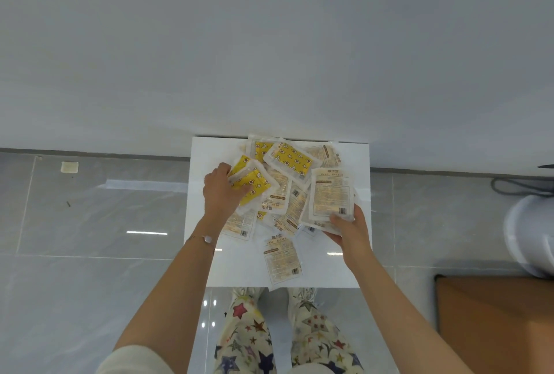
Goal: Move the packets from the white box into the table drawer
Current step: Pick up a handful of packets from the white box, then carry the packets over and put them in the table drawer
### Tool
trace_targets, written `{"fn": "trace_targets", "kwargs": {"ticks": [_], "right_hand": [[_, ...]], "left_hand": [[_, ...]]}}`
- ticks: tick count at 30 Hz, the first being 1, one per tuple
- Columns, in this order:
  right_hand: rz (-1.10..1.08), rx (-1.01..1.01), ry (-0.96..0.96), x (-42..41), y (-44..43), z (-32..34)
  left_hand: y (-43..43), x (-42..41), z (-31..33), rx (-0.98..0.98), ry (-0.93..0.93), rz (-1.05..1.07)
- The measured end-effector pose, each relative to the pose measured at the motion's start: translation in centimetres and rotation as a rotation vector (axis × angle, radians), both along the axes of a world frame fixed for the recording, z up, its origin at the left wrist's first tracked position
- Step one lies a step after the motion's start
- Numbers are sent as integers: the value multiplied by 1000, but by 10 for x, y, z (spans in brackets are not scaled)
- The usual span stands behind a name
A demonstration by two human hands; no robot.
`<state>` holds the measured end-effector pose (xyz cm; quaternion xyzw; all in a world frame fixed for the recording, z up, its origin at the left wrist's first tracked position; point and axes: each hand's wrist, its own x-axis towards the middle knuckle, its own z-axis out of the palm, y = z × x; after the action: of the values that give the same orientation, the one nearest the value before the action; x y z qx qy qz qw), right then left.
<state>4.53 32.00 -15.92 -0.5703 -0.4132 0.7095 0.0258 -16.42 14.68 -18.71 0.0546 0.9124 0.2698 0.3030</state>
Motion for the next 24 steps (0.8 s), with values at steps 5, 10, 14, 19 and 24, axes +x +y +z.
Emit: {"fn": "trace_targets", "kwargs": {"ticks": [5,10,14,19,24], "right_hand": [[55,15,41,-8,-1,45],[196,41,98,-27,-5,103],[332,50,137,-47,-18,156],[563,70,215,-68,-52,231],[811,92,293,-89,-115,293]], "left_hand": [[-7,18,40,74,-13,-4],[-18,42,115,454,-218,399],[-48,60,185,724,-256,643],[-109,86,261,876,-150,940],[-191,116,314,937,-25,1157]]}}
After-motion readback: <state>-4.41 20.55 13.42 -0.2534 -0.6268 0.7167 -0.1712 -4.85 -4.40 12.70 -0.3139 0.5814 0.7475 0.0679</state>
